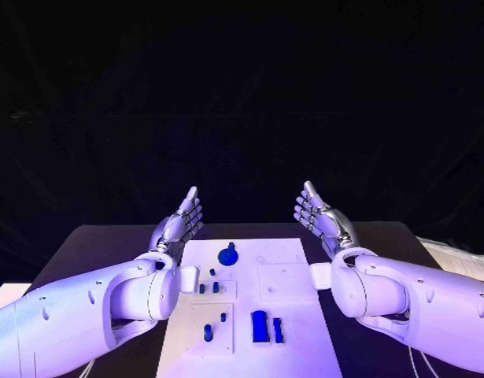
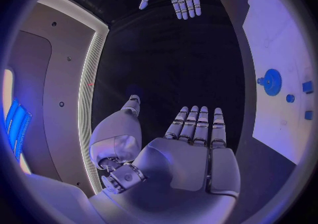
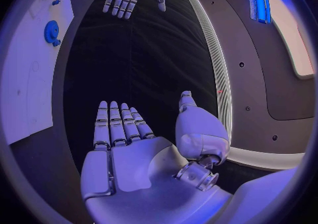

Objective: Assemble the parts on the task board

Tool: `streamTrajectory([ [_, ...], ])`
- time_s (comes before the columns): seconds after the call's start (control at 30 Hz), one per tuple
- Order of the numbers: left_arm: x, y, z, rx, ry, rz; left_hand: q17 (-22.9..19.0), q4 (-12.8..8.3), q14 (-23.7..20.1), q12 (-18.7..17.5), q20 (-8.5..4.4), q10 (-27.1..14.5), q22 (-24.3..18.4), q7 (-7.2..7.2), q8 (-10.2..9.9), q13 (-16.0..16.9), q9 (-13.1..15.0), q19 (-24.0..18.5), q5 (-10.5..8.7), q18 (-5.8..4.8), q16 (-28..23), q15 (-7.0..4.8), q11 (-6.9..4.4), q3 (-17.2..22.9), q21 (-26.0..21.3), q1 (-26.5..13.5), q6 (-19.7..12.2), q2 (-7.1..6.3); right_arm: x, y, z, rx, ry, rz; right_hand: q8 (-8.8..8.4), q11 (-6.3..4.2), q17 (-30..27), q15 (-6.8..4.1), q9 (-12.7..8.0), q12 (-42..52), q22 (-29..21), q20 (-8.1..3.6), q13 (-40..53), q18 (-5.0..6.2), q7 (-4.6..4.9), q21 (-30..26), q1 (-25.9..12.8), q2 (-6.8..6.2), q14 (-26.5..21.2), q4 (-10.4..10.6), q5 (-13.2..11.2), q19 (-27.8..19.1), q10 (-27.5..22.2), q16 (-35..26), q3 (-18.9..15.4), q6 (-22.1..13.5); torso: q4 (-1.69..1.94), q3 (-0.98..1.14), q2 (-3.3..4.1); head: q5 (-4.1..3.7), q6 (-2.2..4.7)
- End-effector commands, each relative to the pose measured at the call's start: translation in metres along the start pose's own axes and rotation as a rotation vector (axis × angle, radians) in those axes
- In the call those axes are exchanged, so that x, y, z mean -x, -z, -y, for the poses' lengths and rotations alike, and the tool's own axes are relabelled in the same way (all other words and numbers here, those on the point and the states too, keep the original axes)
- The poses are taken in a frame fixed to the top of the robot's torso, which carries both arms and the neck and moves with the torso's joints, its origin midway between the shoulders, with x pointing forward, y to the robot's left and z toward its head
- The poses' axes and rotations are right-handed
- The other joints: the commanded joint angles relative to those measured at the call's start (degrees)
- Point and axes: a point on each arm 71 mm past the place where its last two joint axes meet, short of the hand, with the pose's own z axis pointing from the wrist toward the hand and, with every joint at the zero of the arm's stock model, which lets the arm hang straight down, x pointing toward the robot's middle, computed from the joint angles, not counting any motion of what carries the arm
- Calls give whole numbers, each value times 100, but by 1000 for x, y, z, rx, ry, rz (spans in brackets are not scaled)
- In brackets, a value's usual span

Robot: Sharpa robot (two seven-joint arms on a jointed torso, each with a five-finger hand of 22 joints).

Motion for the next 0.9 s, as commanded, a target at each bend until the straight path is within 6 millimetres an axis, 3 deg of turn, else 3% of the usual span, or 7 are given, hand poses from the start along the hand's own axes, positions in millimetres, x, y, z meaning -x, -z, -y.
streamTrajectory([
  [0.03, 2, 4, 7, -88, -80, 69, -14, 2, -597, -38, -494, -630, -270, -127, -37, -10, -10, -471, -59, -310, -62, -59, -100, -542, -43, -865, -599, 6, 4, 1, -2, 17, 6, 65, -40, -26, -28, -8, -14, -37, -30, -116, -10, -345, -100, -49, -940, -101, -760, 2, -52, -713, -707, -44, 455, -617, -8, 1, -2, 1, 2],
  [0.3, 2, 4, 7, -88, -80, 70, -14, 2, -967, -38, -494, -1012, -436, -127, -37, -10, -10, -753, -59, -310, -62, -59, -100, -542, -43, -1397, -967, 6, 4, 1, -2, 17, 6, 65, -40, -26, -28, -8, -14, -37, -30, -116, -10, -345, -100, -49, -1513, -101, -1223, 2, -52, -1151, -1137, -44, 455, -994, -8, 1, -2, 1, 2],
  [0.33, 2, 4, 7, -88, -80, 70, -14, 2, -1005, -38, -494, -1053, -848, -127, -37, -10, -10, -776, -59, -310, -62, -59, -100, -542, -43, -1450, -1003, 6, 4, 1, -2, 17, 6, 65, -40, -26, -28, -8, -14, -37, -30, -116, -10, -345, -100, -49, -1573, -101, -1274, 2, -52, -1197, -1183, -44, 455, -1034, -8, 1, -2, 1, 2],
  [0.77, 2, 4, 7, -88, -80, 70, -14, 2, -1362, -38, -494, -1435, -848, -127, -37, -10, -10, -1055, -59, -310, -62, -59, -100, -542, -43, -1980, -1366, 6, 4, 1, -2, 17, 6, 65, -40, -26, -28, -8, -14, -37, -30, -116, -10, -345, -100, -49, -2145, -101, -1737, 2, -52, -1634, -1611, -44, 455, -1407, -8, 1, -2, 1, 2],
  [0.8, 2, 4, 7, -88, -80, 70, -14, 2, -1386, -38, -494, -1440, -848, -127, -37, -10, -10, -1475, -59, -310, -62, -59, -100, -542, -43, -2006, -1383, 6, 4, 1, -2, 17, 6, 65, -40, -26, -28, -8, -14, -37, -30, -116, -10, -345, -100, -49, -2174, -101, -1765, 2, -52, -1657, -1637, -44, 455, -1423, -8, 1, -2, 1, 2],
  [0.9, 2, 4, 7, -88, -80, 70, -14, 2, -1434, -38, -494, -1498, -848, -127, -37, -10, -10, -1475, -59, -310, -62, -59, -100, -542, -43, -2069, -1430, 6, 4, 1, -2, 17, 6, 65, -40, -26, -28, -8, -14, -37, -30, -116, -10, -345, -100, -49, -2254, -101, -1835, 2, -52, -1719, -1695, -44, 455, -1475, -8, 1, -2, 1, 2],
])
